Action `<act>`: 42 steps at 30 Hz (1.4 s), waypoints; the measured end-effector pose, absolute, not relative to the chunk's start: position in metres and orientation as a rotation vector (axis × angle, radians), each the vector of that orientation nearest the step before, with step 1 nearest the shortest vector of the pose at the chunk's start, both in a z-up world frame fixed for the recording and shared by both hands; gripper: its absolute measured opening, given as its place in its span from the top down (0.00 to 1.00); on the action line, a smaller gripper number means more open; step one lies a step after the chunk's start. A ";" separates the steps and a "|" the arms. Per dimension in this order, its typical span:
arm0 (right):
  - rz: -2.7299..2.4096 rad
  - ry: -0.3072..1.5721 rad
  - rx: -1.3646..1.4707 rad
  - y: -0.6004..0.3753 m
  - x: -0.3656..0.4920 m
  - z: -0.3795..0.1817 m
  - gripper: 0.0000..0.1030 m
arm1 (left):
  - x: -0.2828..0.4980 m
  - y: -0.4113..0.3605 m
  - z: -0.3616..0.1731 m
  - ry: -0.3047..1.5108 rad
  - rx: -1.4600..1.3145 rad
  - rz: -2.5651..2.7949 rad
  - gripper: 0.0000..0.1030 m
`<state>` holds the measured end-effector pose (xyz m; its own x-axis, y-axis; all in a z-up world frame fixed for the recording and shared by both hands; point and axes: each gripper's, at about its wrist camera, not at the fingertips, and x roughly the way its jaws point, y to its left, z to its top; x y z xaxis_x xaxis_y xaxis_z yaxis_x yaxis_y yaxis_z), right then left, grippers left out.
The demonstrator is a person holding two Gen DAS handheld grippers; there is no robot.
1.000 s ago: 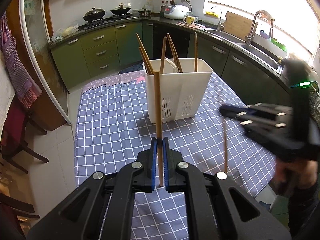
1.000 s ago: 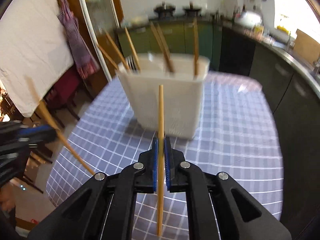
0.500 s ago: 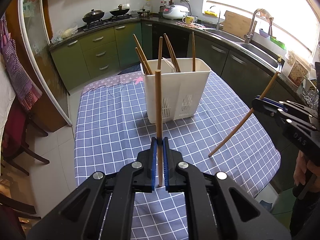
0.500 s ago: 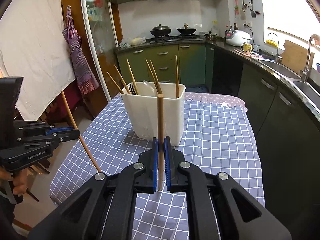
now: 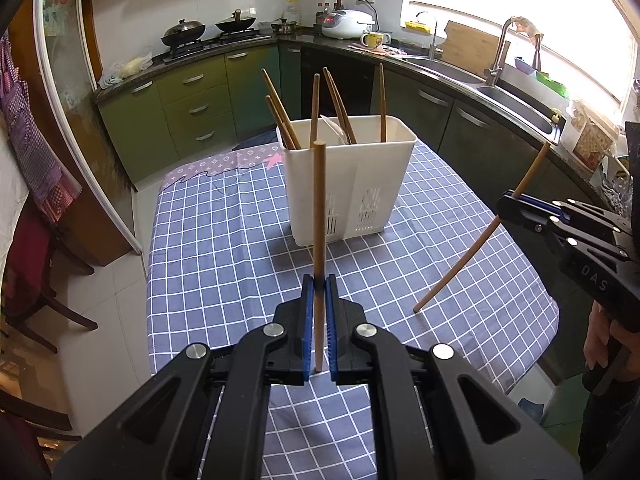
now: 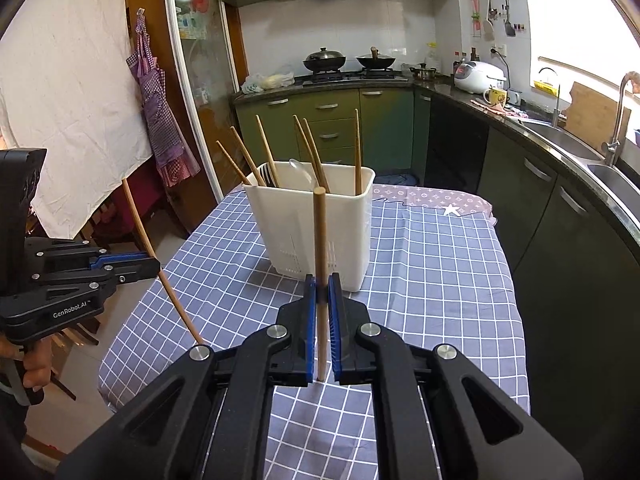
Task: Organize utensils
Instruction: 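Insert the chopstick into the caddy with the left tool while the right tool inserts its own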
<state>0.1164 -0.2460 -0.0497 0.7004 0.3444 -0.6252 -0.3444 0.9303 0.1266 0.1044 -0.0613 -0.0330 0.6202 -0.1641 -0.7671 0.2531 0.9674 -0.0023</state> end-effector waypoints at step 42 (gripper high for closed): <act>0.429 0.697 0.011 -0.261 0.117 -0.053 0.93 | 0.230 -0.109 0.069 0.654 0.103 -0.161 0.94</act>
<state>0.1171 -0.2605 -0.0525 0.6834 0.3863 -0.6195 -0.3789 0.9130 0.1514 0.2298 -0.1094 0.0692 0.7820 -0.1160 -0.6124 0.1808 0.9825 0.0448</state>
